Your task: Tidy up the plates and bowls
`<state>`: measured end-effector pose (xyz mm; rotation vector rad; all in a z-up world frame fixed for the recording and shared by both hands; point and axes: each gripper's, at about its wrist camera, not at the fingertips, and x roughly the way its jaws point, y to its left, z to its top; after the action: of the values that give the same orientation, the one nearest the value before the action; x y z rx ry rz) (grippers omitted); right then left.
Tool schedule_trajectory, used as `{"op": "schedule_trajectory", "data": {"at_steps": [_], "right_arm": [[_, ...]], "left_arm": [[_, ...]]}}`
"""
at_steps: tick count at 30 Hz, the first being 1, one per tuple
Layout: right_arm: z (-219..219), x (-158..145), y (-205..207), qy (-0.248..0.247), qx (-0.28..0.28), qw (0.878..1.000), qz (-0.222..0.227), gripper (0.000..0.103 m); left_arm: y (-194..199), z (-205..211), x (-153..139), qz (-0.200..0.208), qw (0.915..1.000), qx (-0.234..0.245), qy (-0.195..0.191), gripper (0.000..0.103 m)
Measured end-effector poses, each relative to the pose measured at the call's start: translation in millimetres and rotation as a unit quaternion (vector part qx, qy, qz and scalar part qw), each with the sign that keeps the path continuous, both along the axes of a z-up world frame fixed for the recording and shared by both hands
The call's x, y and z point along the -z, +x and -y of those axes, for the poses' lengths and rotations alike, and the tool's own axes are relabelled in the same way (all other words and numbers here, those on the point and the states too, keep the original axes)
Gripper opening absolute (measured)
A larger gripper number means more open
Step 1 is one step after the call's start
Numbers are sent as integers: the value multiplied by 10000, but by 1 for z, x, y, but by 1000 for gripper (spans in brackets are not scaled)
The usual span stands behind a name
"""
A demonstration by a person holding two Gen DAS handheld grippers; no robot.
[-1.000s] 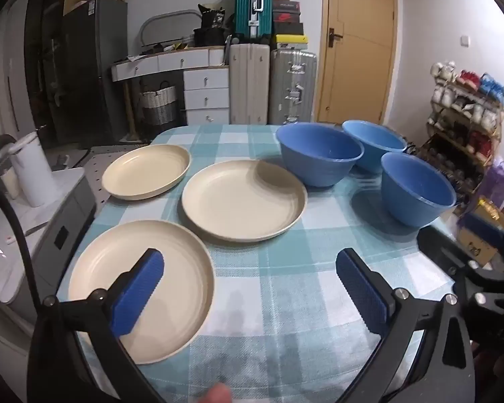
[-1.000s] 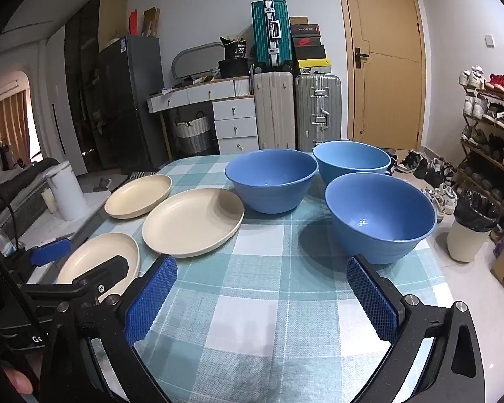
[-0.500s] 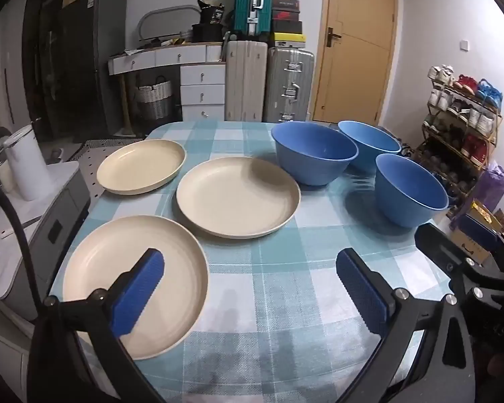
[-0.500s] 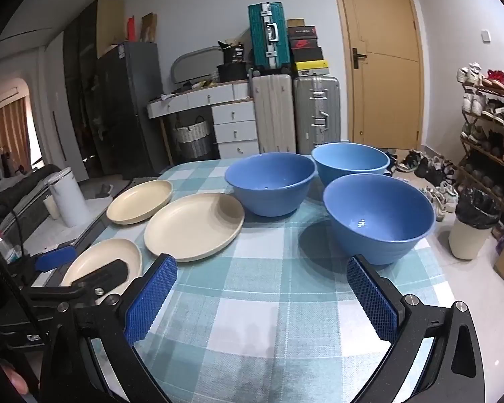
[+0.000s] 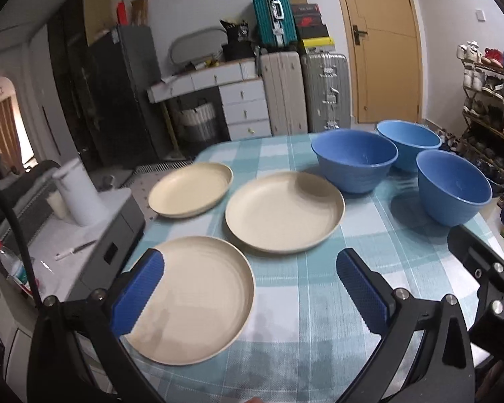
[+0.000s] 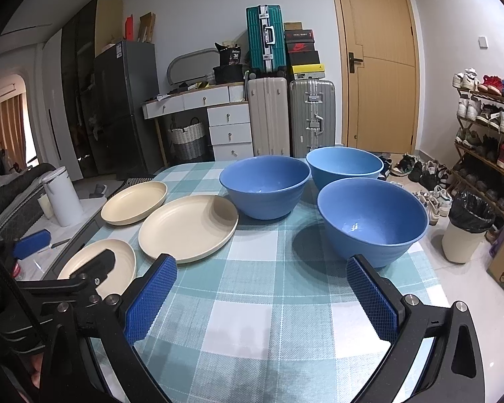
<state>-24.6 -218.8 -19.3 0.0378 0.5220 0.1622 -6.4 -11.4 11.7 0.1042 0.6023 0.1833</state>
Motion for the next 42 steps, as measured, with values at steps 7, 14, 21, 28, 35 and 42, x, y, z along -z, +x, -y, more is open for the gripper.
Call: {"op": "schedule_trajectory", "data": {"at_steps": [7,14,21,28,35,42], "right_arm": [[10,-2,-2,229,55,9997,8,102],[10,-4,-3,214,111,9997,39,102],[10,-7,-7,195,98,9997,144,102],[8,-8,-7,135,81,9998,130,102],[8,-8,-6,234,117,9996,108,102],[9,-9,-8,160,112,9996,193,102]], "left_arm": [[2,3,-5,-149,9982,553,-177,103],[-1,10,-5,7,9987,519,-11,103],[3,-1,-6,-160,9958,657,-615,102],[4,1,-6,-139,9959,746,-497,100],[8,6,-1,-374,9956,801,-319,103],[1,-18,-11,-33,9987,130,-487,103]]}}
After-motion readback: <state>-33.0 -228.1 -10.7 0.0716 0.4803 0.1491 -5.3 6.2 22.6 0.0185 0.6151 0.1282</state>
